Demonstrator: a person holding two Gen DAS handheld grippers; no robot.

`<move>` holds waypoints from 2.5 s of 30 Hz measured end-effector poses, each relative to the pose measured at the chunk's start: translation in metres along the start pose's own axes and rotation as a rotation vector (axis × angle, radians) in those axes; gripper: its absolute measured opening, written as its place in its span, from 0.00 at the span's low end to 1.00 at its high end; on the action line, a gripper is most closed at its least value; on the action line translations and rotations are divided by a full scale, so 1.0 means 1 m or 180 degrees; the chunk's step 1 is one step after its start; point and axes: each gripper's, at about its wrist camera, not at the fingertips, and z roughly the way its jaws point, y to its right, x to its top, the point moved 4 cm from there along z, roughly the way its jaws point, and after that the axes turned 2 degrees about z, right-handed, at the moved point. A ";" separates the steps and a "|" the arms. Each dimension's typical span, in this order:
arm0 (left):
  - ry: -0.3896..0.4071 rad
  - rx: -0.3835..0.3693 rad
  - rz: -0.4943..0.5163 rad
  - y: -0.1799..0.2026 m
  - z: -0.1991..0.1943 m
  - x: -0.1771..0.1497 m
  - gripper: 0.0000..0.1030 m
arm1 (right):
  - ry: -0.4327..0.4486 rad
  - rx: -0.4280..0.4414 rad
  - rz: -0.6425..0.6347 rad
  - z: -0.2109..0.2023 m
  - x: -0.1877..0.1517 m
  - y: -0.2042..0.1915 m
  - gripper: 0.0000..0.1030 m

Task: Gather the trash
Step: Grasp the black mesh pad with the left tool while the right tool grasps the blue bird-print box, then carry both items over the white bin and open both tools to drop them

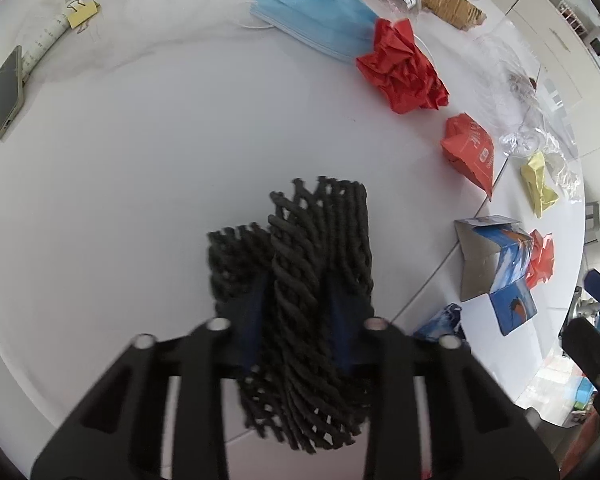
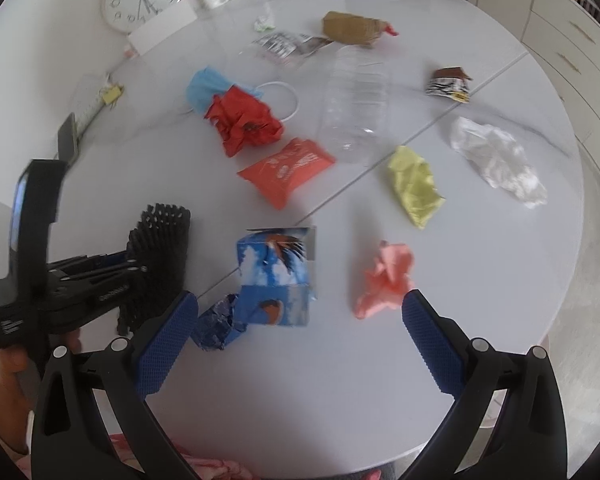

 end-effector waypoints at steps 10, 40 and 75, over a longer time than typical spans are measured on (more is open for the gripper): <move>0.0124 -0.0479 -0.0255 -0.038 -0.020 -0.005 0.12 | -0.0188 0.0109 0.0112 0.029 0.009 -0.006 0.98; 0.0649 -0.0988 0.1383 0.206 -0.136 -0.009 0.12 | 0.0476 -0.0186 0.0500 -0.095 -0.025 0.135 0.47; 0.0204 -0.0473 0.1875 0.469 -0.089 -0.065 0.85 | -0.0268 -0.0371 0.1140 -0.077 -0.144 0.403 0.90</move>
